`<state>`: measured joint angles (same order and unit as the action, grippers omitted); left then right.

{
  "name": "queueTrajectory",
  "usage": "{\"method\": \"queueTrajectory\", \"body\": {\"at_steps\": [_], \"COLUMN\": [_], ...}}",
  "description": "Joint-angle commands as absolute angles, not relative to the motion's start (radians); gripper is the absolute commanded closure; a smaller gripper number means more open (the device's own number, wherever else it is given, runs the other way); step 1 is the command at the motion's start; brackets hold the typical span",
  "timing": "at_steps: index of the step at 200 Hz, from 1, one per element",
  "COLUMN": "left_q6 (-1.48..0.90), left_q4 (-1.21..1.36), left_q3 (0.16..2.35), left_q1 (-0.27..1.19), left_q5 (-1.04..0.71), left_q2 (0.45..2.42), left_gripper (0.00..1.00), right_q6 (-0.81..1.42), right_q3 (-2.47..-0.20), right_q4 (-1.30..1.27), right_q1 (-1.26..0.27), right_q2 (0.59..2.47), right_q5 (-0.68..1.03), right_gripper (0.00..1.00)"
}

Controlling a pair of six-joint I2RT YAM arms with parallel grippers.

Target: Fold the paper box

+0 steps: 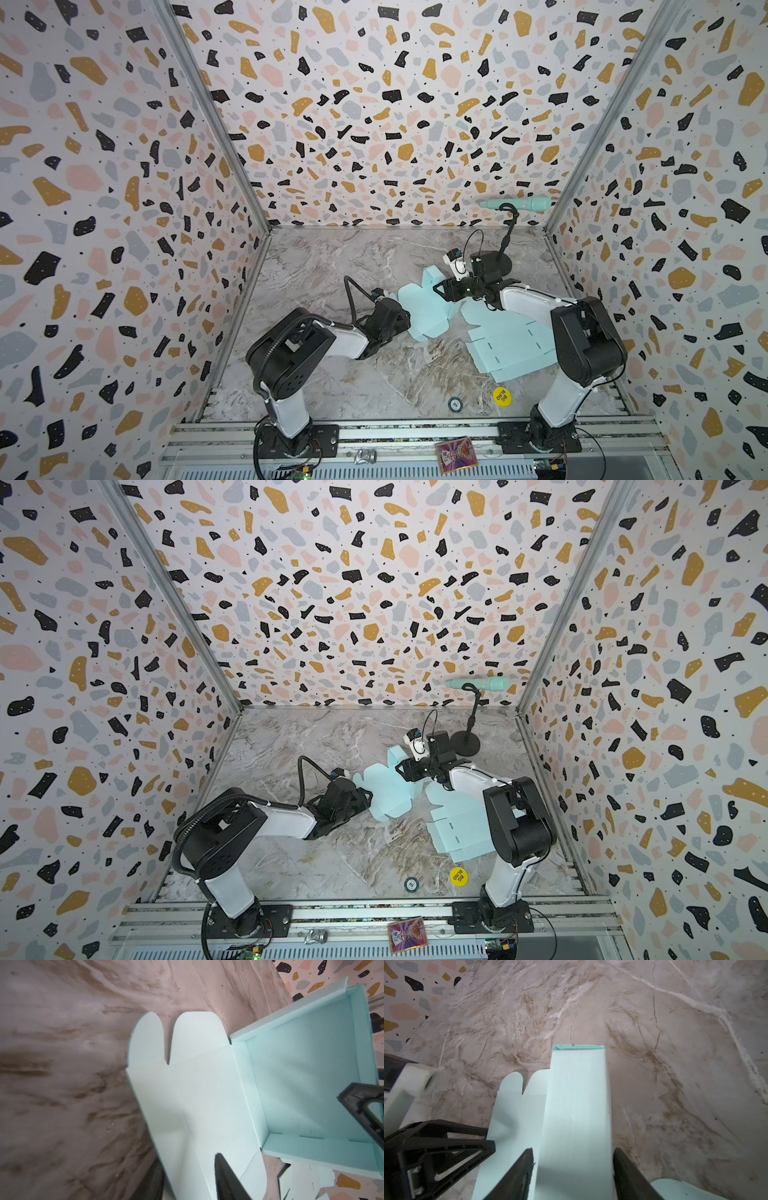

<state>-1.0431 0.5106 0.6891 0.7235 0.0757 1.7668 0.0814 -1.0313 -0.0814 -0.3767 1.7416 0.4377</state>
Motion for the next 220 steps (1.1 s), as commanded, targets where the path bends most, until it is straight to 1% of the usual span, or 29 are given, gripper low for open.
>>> {"method": "queueTrajectory", "body": {"at_steps": [1, 50, 69, 90, 128, 152, 168, 175, 197, 220], "left_q6": [-1.058, -1.118, -1.122, -1.127, -1.117, -1.082, -1.005, -0.952, -0.709, -0.462], "left_q4": [0.585, 0.669, 0.664, 0.653, 0.607, 0.554, 0.447, 0.382, 0.086, -0.263], "left_q3": [0.69, 0.675, 0.674, 0.661, 0.643, 0.646, 0.684, 0.715, 0.868, 1.08], "left_q1": [0.718, 0.716, 0.716, 0.713, 0.69, 0.657, 0.629, 0.617, 0.596, 0.594], "left_q5": [0.054, 0.049, 0.062, 0.09, 0.118, 0.112, 0.105, 0.098, 0.1, 0.13], "left_q2": [1.77, 1.804, 1.8, 1.78, 1.714, 1.655, 1.598, 1.572, 1.509, 1.513], "left_gripper": [0.64, 0.75, 0.79, 0.88, 0.98, 1.0, 1.0, 1.0, 1.0, 1.0], "right_q6": [0.085, 0.09, 0.091, 0.094, 0.112, 0.118, 0.121, 0.118, 0.111, 0.118], "right_q3": [-1.016, -0.996, -0.99, -0.981, -0.912, -0.831, -0.755, -0.733, -0.632, -0.542], "right_q4": [-0.079, -0.094, -0.098, -0.102, -0.146, -0.189, -0.235, -0.243, -0.337, -0.487], "right_q1": [-0.376, -0.376, -0.376, -0.375, -0.379, -0.388, -0.391, -0.391, -0.393, -0.393], "right_q2": [1.702, 1.687, 1.68, 1.666, 1.574, 1.465, 1.379, 1.345, 1.22, 1.095], "right_q5": [0.449, 0.459, 0.462, 0.464, 0.474, 0.488, 0.506, 0.512, 0.513, 0.507], "right_gripper": [0.38, 0.38, 0.38, 0.37, 0.28, 0.2, 0.13, 0.12, 0.1, 0.09]}}
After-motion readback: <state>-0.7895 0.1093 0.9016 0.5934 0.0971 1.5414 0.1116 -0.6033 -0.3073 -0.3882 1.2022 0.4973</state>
